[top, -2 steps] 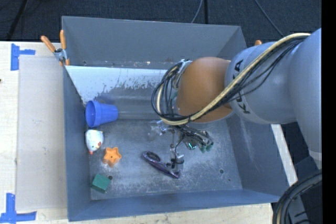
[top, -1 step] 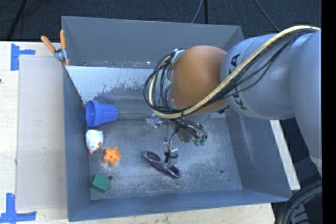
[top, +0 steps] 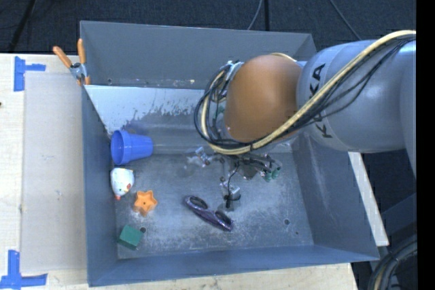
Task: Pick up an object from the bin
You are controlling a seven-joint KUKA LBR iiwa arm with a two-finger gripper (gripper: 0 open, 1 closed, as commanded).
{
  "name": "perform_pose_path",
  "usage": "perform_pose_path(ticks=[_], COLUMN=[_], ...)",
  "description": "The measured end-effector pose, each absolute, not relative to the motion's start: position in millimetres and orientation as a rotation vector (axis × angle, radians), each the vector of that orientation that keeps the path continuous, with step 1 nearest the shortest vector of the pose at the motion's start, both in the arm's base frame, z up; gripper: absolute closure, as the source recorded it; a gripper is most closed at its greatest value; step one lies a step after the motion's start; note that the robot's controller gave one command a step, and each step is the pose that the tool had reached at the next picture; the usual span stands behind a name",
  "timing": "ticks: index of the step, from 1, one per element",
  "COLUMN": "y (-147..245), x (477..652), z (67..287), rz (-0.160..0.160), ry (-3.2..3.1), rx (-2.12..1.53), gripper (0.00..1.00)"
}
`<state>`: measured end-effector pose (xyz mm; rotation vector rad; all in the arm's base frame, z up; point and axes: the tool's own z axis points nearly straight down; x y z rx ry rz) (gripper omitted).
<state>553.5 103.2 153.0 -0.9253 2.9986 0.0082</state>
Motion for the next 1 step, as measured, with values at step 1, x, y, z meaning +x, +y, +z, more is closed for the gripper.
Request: perform_pose_path(ticks=[1], y=[82.5], x=[542.8], z=[119.2], rz=[0.008], ry=[3.062], rx=[-0.737], gripper=[0.00])
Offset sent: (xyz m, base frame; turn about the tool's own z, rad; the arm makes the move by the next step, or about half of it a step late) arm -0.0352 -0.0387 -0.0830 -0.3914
